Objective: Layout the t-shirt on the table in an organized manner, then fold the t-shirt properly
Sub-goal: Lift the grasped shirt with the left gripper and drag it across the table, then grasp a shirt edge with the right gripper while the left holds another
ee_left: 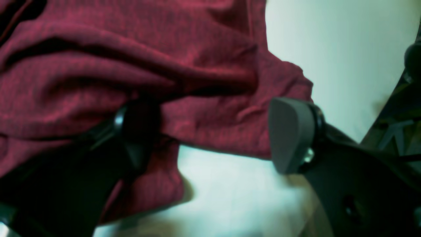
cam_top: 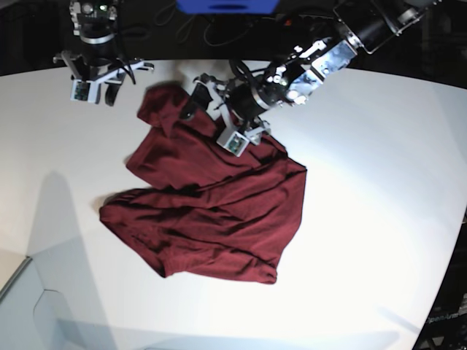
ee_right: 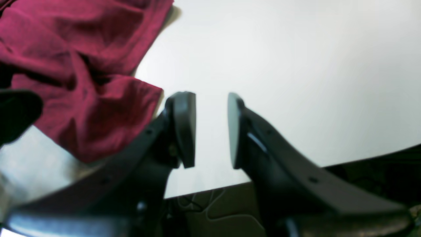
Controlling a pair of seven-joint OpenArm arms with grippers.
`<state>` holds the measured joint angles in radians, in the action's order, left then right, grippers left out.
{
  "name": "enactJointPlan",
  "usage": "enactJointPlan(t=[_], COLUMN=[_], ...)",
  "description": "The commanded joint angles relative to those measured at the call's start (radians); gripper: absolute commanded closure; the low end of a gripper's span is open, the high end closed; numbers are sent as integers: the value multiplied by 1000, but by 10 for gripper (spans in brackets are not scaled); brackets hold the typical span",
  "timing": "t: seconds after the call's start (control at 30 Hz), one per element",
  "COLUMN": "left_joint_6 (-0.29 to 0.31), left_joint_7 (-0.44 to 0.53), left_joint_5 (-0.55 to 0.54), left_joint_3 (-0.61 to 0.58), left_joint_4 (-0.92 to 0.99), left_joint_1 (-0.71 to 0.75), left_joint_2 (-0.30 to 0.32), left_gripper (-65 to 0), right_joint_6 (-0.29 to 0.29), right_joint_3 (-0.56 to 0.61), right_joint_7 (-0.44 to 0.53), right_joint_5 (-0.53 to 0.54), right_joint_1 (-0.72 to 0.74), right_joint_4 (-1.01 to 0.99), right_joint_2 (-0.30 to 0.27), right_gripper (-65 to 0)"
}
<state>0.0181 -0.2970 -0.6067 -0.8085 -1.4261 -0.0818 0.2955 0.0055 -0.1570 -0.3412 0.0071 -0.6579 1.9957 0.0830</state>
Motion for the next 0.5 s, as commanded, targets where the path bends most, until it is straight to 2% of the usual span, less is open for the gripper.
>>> enactJointPlan(t=[0.0,0.07,0.13,0.17,0.2,0.23,0.27,0.37,0.47], left_joint_6=[-7,-7,-16,-17,-17,-17,-17,-17,-17], left_joint_7=[-12,-12,-14,-14,-14,-14,-14,-14,-14], left_joint_5=[-5,-5,-6,-11,-11,-12,-12,-12,-12], left_joint_3=[2,8,10,13,27,44,62,169,349], left_joint_4=[-6,-6,3,5,-3,-6,-15,-69,-130], left_joint_1=[-11,-11,-13,-16,-14,-9,-3,43,107], left_joint_2=[5,8,31,47,66,84,103,176,232], left_gripper=[-426,-267,-34,0,-1,-43,-54,0,-5], right_joint_6=[0,0,0,0,0,0,0,0,1], right_joint_3=[-2,-2,-5,-5,-3,-3,-2,-2,0], right_joint_7=[24,24,24,24,24,24,24,24,24], right_joint_5=[0,0,0,0,0,0,0,0,0], right_joint_1=[-7,-9,-9,-9,-9,-9,-9,-7,-1], right_joint_4=[15,15,15,17,17,17,17,17,17], right_joint_2=[-1,-1,-1,-1,-1,-1,-1,-1,-1], right_gripper=[-173,-173,-173,-173,-173,-173,-173,-173,-173])
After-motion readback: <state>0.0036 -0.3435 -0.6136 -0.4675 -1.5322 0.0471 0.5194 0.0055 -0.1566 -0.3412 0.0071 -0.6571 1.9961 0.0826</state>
